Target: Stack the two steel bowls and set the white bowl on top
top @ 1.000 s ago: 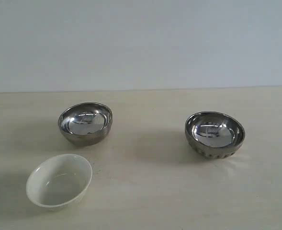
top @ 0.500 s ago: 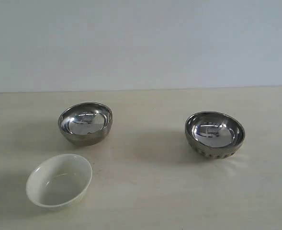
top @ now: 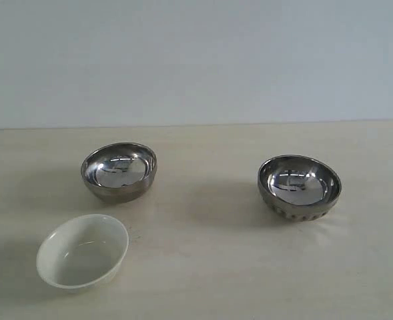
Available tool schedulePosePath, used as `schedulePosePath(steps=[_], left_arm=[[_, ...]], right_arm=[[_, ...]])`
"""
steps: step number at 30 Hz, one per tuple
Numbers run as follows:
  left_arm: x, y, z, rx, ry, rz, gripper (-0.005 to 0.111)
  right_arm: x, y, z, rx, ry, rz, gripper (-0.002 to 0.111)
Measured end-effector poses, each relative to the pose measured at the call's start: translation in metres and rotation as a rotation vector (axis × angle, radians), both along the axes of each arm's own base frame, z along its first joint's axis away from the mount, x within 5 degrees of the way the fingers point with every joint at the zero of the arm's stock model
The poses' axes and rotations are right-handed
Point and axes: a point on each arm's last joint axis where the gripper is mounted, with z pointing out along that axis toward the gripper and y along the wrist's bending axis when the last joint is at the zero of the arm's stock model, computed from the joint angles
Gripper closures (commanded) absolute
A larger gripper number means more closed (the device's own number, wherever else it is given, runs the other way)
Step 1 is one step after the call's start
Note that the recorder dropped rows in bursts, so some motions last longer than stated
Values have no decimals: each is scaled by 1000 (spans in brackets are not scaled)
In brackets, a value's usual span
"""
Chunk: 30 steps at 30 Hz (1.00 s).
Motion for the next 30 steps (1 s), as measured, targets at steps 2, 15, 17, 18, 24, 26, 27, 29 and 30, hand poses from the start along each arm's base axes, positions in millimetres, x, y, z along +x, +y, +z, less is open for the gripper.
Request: schedulePosePath(steps=[2, 15, 17, 18, 24, 26, 27, 29, 30], left_arm=[[0, 0, 0, 0, 0, 0, 103], [0, 0, 0, 0, 0, 0, 103], [0, 0, 0, 0, 0, 0, 103], [0, 0, 0, 0, 0, 0, 103], [0, 0, 0, 0, 0, 0, 103], [0, 0, 0, 0, 0, 0, 103], [0, 0, 0, 0, 0, 0, 103], [0, 0, 0, 0, 0, 0, 103], [0, 0, 0, 0, 0, 0, 103]], right_arm=[[-3, 0, 5, 143, -38, 84, 108], [-14, 0, 43, 265, -67, 193, 93], [-18, 0, 54, 249, -54, 184, 75], [-20, -1, 60, 246, -50, 180, 65], [-20, -1, 89, 233, -5, 161, 32], [-13, 0, 97, 229, 23, 156, 29], [-7, 0, 100, 226, 46, 152, 29], [3, 2, 105, 221, 90, 145, 29], [9, 3, 107, 217, 117, 140, 29]])
